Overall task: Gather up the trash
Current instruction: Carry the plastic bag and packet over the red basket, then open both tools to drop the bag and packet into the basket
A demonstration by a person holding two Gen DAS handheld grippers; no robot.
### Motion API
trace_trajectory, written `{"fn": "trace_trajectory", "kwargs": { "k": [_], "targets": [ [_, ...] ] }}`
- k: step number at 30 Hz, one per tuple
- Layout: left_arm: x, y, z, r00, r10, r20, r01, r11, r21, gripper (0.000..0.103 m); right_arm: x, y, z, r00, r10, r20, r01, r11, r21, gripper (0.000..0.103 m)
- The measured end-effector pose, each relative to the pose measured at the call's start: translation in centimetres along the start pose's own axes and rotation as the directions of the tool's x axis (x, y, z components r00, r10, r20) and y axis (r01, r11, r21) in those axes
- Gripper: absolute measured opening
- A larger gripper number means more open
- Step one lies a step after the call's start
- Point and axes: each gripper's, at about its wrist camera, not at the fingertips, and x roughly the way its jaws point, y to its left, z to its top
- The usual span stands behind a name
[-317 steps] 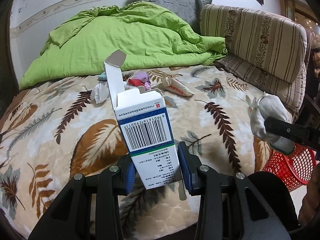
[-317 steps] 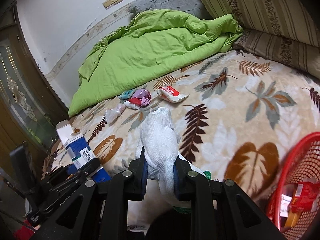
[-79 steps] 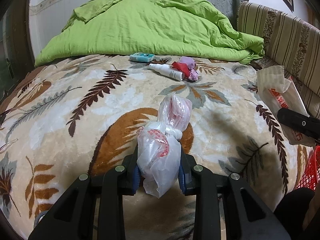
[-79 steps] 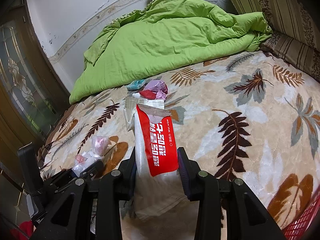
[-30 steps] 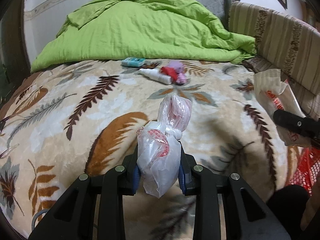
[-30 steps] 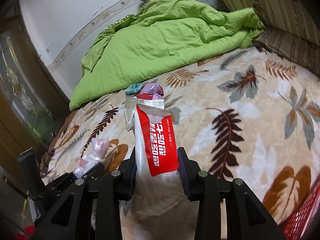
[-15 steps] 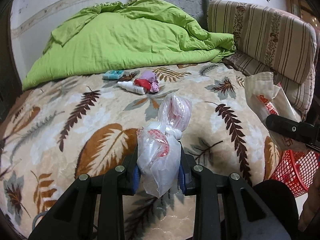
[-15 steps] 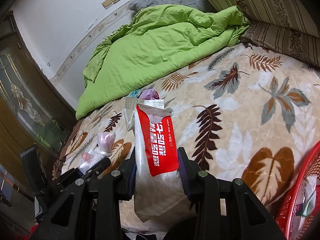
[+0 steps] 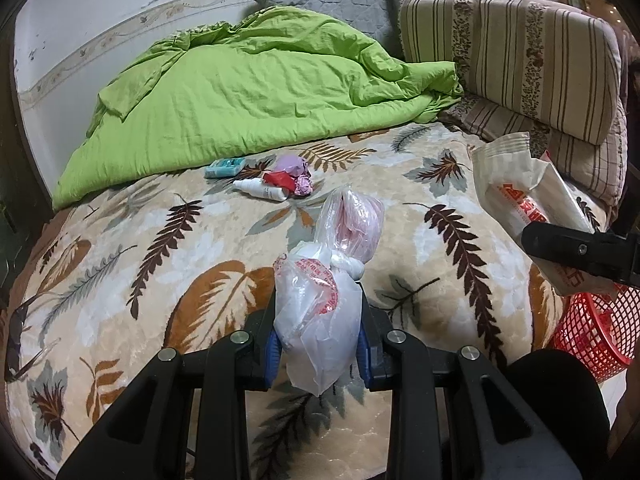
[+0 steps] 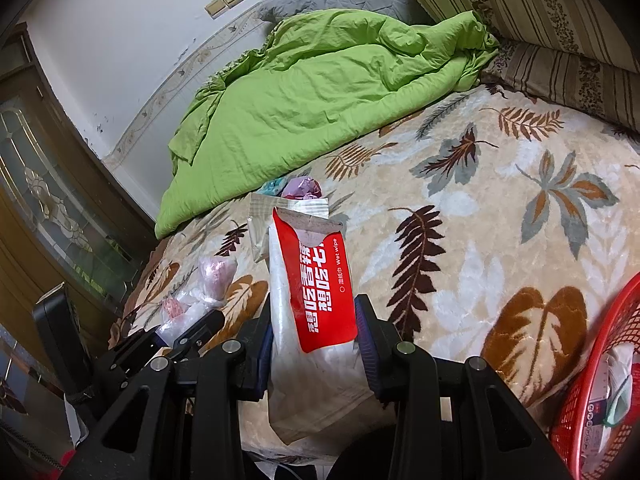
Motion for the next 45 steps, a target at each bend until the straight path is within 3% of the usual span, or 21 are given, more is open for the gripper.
{"fn": "trace_trajectory", "kwargs": {
  "k": [10, 13, 16, 20, 22, 24, 27, 31, 34, 36, 37, 38, 40, 42, 45],
  "targets": [
    [-0.6, -1.0, 0.2, 0.999, -0.048, 0.004, 0.048, 0.999, 0.017, 0.029, -1.2, -0.2, -0.1, 1.0, -0.001, 0.01, 0.001, 1.0, 0.008, 0.04],
    [-1.2, -2.3, 0.7, 0.991, -0.131, 0.006, 0.131, 0.991, 0.034, 0.029, -2.3, -0.7, -0.1, 1.0, -0.009, 0.02, 0.008, 1.0, 0.016, 0.04],
    [-2.0, -4.5, 1.6, 0.972, -0.235, 0.001, 0.234, 0.969, 0.079, 0.029, -4.4, -1.8, -0.1, 0.999, -0.032, 0.036, 0.031, 0.999, 0.031, 0.04],
    [-2.6, -8.9, 2.9, 0.922, -0.386, -0.034, 0.386, 0.913, 0.132, 0.029, -9.2, -5.0, -0.5, 0.991, -0.101, 0.083, 0.094, 0.992, 0.081, 0.04],
    [-2.4, -11.3, 3.3, 0.88, -0.468, -0.077, 0.474, 0.869, 0.14, 0.029, -11.9, -6.9, -0.7, 0.982, -0.151, 0.11, 0.138, 0.983, 0.118, 0.04],
    [-1.9, -14.3, 3.7, 0.826, -0.545, -0.144, 0.562, 0.815, 0.139, 0.029, -14.8, -8.8, -1.0, 0.969, -0.205, 0.14, 0.182, 0.97, 0.162, 0.04],
    [-1.3, -18.5, 3.7, 0.768, -0.605, -0.209, 0.636, 0.758, 0.143, 0.029, -18.6, -11.5, -1.5, 0.945, -0.279, 0.169, 0.24, 0.946, 0.219, 0.04],
    [-1.2, -23.9, 3.2, 0.72, -0.636, -0.278, 0.689, 0.704, 0.176, 0.029, -21.5, -14.4, -2.5, 0.92, -0.348, 0.178, 0.291, 0.914, 0.283, 0.04],
    [-0.7, -26.3, 3.0, 0.7, -0.644, -0.31, 0.706, 0.69, 0.161, 0.034, -22.2, -16.5, -3.3, 0.913, -0.372, 0.17, 0.301, 0.892, 0.336, 0.04],
    [0.0, -27.3, 3.0, 0.69, -0.639, -0.34, 0.71, 0.689, 0.148, 0.064, -22.3, -17.5, -3.6, 0.913, -0.375, 0.161, 0.299, 0.884, 0.359, 0.042],
    [0.3, -27.7, 2.9, 0.692, -0.633, -0.347, 0.706, 0.693, 0.142, 0.068, -22.2, -18.0, -3.7, 0.913, -0.378, 0.155, 0.302, 0.88, 0.366, 0.043],
    [0.6, -27.8, 2.8, 0.695, -0.629, -0.349, 0.701, 0.699, 0.137, 0.069, -22.2, -18.4, -3.8, 0.91, -0.388, 0.145, 0.313, 0.874, 0.372, 0.046],
    [1.0, -27.7, 2.8, 0.697, -0.627, -0.35, 0.698, 0.706, 0.125, 0.069, -22.4, -18.9, -4.0, 0.901, -0.413, 0.134, 0.335, 0.859, 0.388, 0.062],
    [1.0, -26.9, 2.9, 0.701, -0.626, -0.34, 0.692, 0.713, 0.115, 0.069, -22.8, -19.4, -4.1, 0.901, -0.406, 0.149, 0.322, 0.86, 0.396, 0.062],
    [0.8, -25.2, 3.3, 0.735, -0.606, -0.305, 0.661, 0.74, 0.122, 0.069, -23.0, -19.2, -3.8, 0.899, -0.405, 0.169, 0.318, 0.867, 0.383, 0.062]
  ]
}}
